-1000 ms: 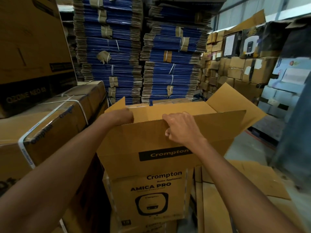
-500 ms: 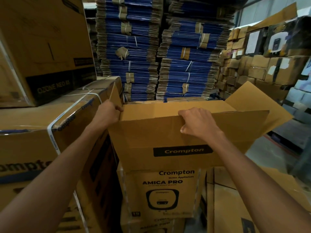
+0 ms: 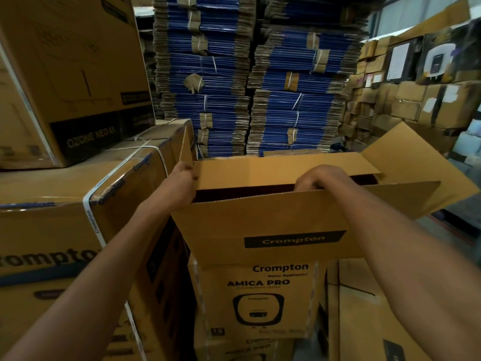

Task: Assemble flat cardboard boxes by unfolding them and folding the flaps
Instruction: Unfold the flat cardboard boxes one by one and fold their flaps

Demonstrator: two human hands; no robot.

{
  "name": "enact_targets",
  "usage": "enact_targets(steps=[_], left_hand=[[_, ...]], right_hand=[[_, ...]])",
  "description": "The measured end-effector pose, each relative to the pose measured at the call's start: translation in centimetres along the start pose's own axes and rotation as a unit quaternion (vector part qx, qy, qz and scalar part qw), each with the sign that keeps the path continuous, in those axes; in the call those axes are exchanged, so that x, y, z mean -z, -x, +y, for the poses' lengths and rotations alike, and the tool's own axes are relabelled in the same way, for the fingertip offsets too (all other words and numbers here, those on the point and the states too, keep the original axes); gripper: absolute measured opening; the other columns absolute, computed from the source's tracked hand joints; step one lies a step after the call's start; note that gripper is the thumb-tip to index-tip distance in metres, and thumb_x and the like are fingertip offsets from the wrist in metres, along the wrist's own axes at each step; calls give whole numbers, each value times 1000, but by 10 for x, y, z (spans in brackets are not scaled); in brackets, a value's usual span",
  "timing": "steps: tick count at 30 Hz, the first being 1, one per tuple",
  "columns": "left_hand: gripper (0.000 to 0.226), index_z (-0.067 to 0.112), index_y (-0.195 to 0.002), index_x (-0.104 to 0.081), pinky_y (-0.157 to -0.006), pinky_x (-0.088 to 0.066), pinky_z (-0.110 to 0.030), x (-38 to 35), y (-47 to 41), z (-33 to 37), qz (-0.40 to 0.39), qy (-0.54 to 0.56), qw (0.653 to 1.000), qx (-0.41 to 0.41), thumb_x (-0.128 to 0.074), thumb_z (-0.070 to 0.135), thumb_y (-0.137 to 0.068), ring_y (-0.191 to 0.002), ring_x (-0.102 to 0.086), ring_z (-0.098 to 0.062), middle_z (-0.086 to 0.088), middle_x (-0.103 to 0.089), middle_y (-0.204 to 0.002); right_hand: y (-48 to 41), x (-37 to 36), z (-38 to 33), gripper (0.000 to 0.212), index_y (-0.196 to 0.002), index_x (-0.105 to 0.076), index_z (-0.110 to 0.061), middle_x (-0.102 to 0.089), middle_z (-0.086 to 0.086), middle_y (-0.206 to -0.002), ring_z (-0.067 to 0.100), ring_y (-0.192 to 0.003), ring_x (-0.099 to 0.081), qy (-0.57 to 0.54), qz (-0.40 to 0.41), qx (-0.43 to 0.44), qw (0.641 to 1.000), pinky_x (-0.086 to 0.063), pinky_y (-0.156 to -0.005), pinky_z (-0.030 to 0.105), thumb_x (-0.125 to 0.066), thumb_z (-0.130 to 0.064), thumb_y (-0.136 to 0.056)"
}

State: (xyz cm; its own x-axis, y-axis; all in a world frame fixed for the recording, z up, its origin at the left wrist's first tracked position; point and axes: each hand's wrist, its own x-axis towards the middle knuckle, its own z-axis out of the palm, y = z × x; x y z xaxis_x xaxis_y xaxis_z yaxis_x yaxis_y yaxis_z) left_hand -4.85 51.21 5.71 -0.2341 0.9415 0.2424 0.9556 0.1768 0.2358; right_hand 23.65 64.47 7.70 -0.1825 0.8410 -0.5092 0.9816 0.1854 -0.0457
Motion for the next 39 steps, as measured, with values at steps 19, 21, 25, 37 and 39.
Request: enact_targets(steps=[19,21,25,37,39], left_hand=[[80,39,-142,-46,-61,-52,-16,12,22,1,12,106,994,-28,-50,-19,-86,-154,-22,-26,14,11,-169],[79,38,-141,-46,-59,-51,-16,14,19,3,0,103,994,-23,-49,-18,-87,-153,-23,-27,12,12,-169],[78,39,-140,-46,-64,-55,-19,17,13,0,-38,103,994,-27,-48,-19,-87,-154,-18,-29,10,17,-169],[53,26,-139,-57,-113,-43,-51,7,-38,-15,22,159,987,15,-51,-1,-93,-151,-28,-27,0,-17,-169],[42,23,-133,-60,-104,-51,-45,4,-47,-13,59,191,979,31,-53,5,-97,-133,-51,-23,-3,-40,-157]], right_hand=[[-39,45,0,75,-162,-11,-17,-22,12,-166,36,-146,-34,-72,380,30,922,-26,-118,58,-53,-15,-100],[-46,49,-4,76,-162,-9,-16,-21,11,-167,37,-146,-34,-83,383,22,920,-26,-117,58,-53,-15,-100],[-50,56,-2,78,-163,-5,-17,-8,4,-170,37,-146,-33,-64,388,24,919,-29,-116,57,-52,-15,-101],[-41,53,9,72,-161,-21,-22,-36,15,-159,37,-141,-42,-77,379,36,921,-33,-114,55,-53,-15,-97],[-37,50,18,59,-153,-42,-22,-54,17,-144,38,-127,-54,-80,389,36,917,-43,-105,52,-55,-18,-96]])
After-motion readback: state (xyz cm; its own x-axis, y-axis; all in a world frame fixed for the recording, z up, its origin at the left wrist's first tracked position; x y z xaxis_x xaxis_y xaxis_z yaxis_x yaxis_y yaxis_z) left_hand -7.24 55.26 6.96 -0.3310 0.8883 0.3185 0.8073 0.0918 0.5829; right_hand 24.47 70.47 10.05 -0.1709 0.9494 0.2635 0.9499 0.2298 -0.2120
